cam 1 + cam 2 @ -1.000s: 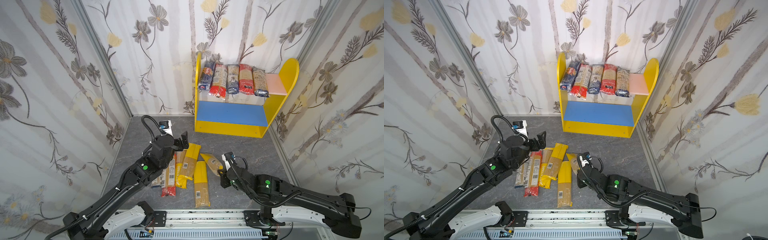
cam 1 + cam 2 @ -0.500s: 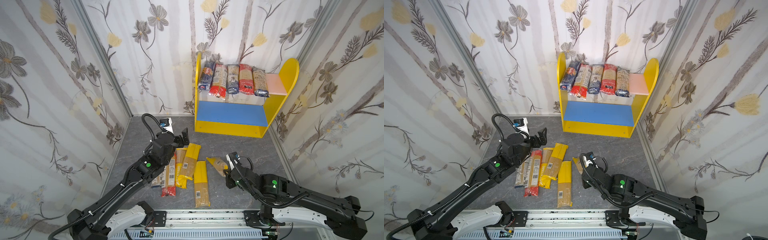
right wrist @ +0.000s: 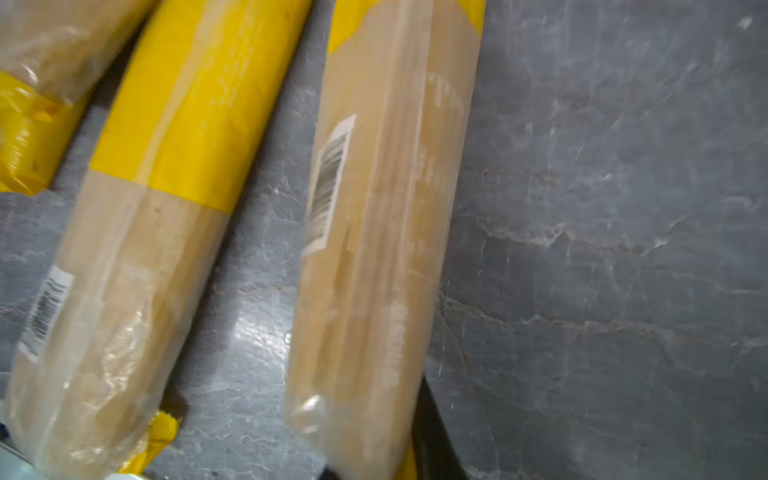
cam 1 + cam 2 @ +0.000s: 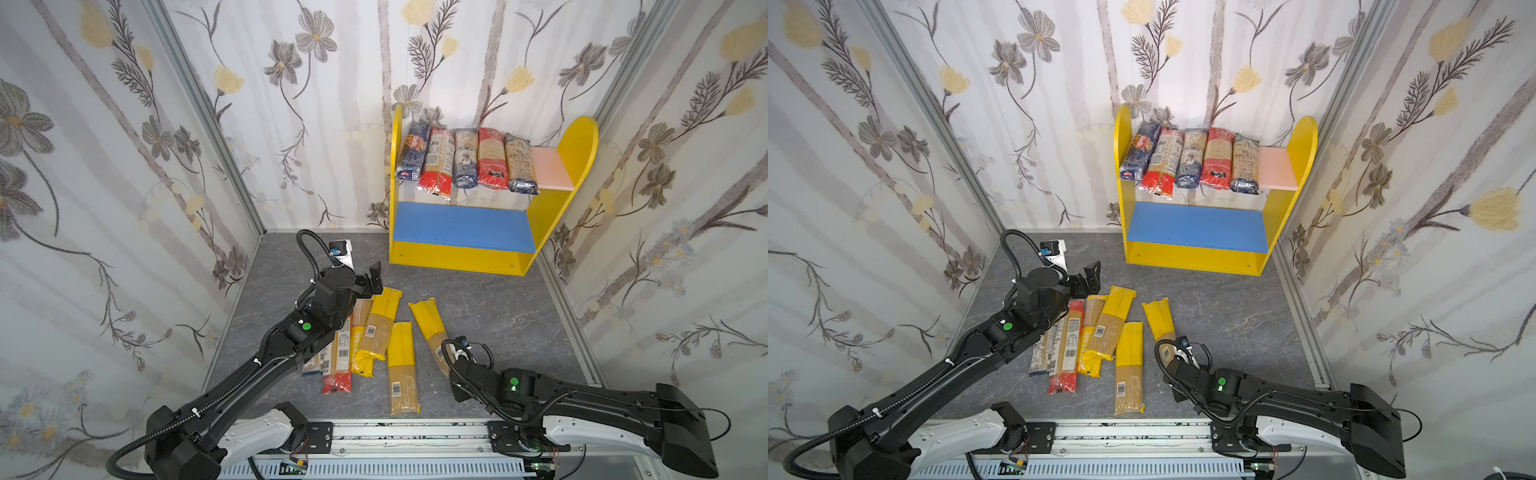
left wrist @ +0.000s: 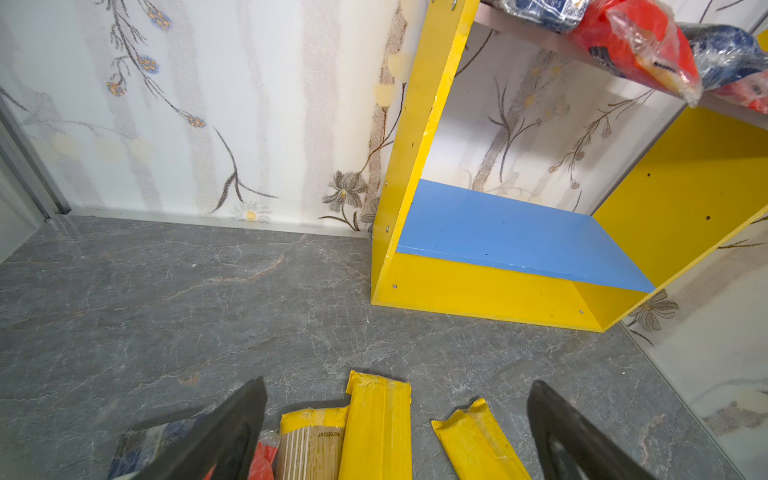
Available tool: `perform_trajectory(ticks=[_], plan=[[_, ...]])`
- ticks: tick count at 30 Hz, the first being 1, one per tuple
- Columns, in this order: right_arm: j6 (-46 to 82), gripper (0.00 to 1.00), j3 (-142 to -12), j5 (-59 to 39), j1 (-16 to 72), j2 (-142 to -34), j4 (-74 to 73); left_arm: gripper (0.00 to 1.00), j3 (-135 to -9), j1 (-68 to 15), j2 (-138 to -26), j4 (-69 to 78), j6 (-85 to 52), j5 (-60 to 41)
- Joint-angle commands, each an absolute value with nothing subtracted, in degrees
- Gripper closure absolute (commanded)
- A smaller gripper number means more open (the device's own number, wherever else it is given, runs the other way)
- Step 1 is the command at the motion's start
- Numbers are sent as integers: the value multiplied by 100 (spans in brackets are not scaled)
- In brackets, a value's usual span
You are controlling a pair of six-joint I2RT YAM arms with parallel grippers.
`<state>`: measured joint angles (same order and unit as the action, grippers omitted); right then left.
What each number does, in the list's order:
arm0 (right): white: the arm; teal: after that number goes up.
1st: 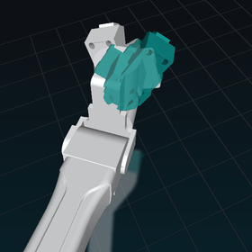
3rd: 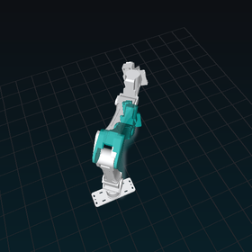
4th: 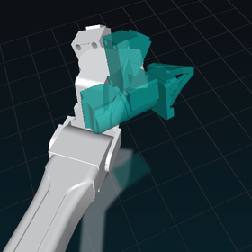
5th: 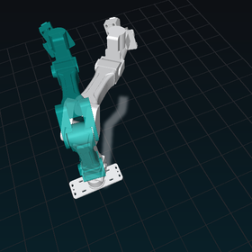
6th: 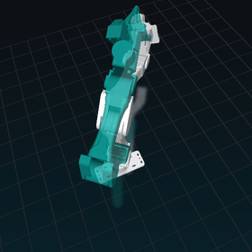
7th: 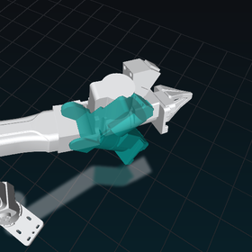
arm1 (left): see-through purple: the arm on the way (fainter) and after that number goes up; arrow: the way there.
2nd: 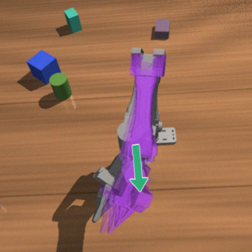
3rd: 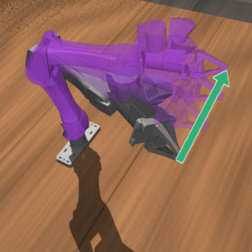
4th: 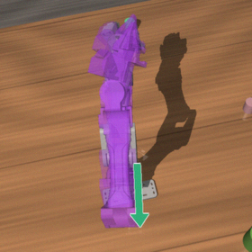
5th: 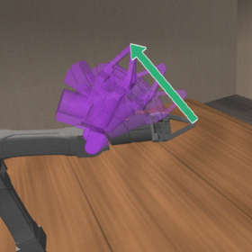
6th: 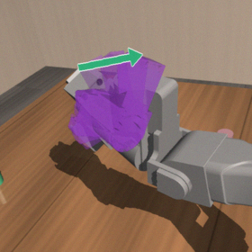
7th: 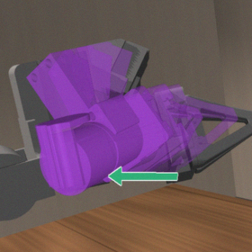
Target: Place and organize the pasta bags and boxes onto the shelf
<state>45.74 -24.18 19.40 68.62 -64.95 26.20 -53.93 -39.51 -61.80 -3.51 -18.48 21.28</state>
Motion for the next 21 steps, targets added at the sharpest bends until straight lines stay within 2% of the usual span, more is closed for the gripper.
perform_trajectory(ticks=[1, 3, 6, 12, 19, 20, 21], plan=[[4717, 57, -2357, 1896, 6826, -6688, 2014, 0, -5317, -3903, -6144, -114, -1886, 2105], [4635, 49, -2351, 1870, 6769, -6836, 1883, 0, -5282, -3868, -6124, -101, -1890, 2077], [4550, 30, -2361, 1796, 6685, -6992, 1707, 0, -5248, -3849, -6078, -97, -1890, 2044], [4450, 20, -2415, 1865, 6630, -7243, 1433, 0, -5198, -3823, -5934, -88, -1876, 2062], [4102, 20, -2829, 1943, 6299, -8074, 1259, 0, -5154, -3815, -5762, -88, -1881, 2121], [4065, 22, -2887, 1882, 6272, -8232, 1236, 0, -5146, -3823, -5740, -88, -1889, 2136], [3967, 33, -2956, 1754, 6258, -8392, 1197, 0, -5142, -3823, -5723, -92, -1882, 2159]])
